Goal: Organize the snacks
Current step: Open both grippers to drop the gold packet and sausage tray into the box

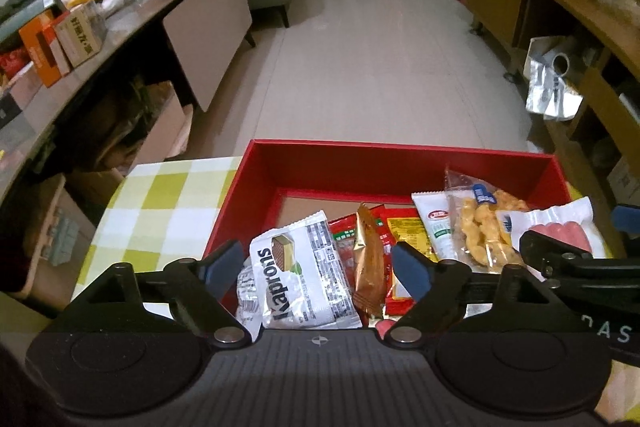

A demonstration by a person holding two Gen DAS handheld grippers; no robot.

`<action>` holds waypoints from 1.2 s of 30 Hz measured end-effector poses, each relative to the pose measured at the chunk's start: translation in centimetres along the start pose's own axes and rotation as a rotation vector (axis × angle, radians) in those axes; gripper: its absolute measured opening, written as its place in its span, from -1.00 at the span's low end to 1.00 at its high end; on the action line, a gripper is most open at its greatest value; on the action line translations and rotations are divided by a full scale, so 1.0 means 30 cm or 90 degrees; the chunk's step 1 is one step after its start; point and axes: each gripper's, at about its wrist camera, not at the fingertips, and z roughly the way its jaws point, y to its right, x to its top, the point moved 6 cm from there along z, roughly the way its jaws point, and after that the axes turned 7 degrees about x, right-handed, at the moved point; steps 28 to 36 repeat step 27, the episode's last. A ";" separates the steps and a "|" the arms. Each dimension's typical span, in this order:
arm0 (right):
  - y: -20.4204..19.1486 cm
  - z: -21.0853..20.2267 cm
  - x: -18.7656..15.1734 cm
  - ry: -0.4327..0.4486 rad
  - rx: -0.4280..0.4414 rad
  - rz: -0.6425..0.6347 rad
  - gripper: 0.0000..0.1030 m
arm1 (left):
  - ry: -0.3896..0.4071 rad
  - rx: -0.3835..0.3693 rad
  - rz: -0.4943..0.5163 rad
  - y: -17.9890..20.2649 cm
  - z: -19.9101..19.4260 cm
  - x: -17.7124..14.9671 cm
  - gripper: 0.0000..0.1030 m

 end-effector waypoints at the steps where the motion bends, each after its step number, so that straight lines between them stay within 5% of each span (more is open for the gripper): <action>1: -0.009 -0.020 -0.003 0.006 0.002 -0.002 0.90 | 0.001 -0.007 -0.005 -0.006 -0.009 -0.001 0.69; 14: -0.069 -0.256 -0.051 0.064 0.021 -0.001 0.92 | 0.026 -0.097 -0.059 -0.078 -0.158 -0.054 0.95; 27: -0.119 -0.379 -0.117 0.087 0.037 0.007 0.93 | 0.117 -0.034 -0.033 -0.144 -0.342 -0.134 1.00; 36: -0.119 -0.379 -0.117 0.087 0.037 0.007 0.93 | 0.117 -0.034 -0.033 -0.144 -0.342 -0.134 1.00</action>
